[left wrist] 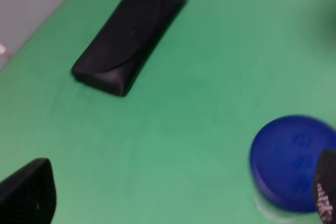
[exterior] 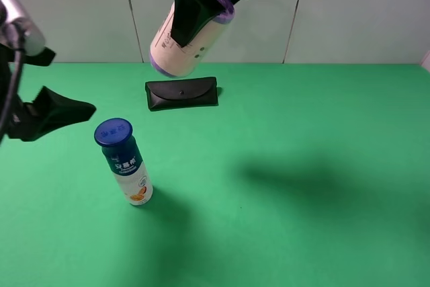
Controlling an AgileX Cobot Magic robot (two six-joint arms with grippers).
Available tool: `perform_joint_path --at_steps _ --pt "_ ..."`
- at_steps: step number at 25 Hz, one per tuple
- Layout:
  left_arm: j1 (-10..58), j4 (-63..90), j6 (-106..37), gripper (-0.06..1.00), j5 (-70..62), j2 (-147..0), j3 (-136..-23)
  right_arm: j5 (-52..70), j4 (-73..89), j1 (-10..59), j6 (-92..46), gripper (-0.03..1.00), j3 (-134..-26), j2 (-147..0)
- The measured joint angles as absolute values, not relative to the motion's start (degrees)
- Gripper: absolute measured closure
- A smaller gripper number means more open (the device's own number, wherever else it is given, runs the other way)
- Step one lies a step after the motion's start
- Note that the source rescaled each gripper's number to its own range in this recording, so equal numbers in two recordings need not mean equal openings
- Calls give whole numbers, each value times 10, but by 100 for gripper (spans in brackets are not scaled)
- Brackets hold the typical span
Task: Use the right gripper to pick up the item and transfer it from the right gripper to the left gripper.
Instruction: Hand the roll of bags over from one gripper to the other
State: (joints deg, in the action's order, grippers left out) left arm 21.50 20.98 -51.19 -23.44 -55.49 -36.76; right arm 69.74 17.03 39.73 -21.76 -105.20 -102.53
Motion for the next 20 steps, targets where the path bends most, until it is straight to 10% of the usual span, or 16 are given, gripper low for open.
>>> perform_joint_path --at_steps 20 --pt "297 210 -541 1 -215 -602 -389 705 229 397 -362 90 -1052 -1025"
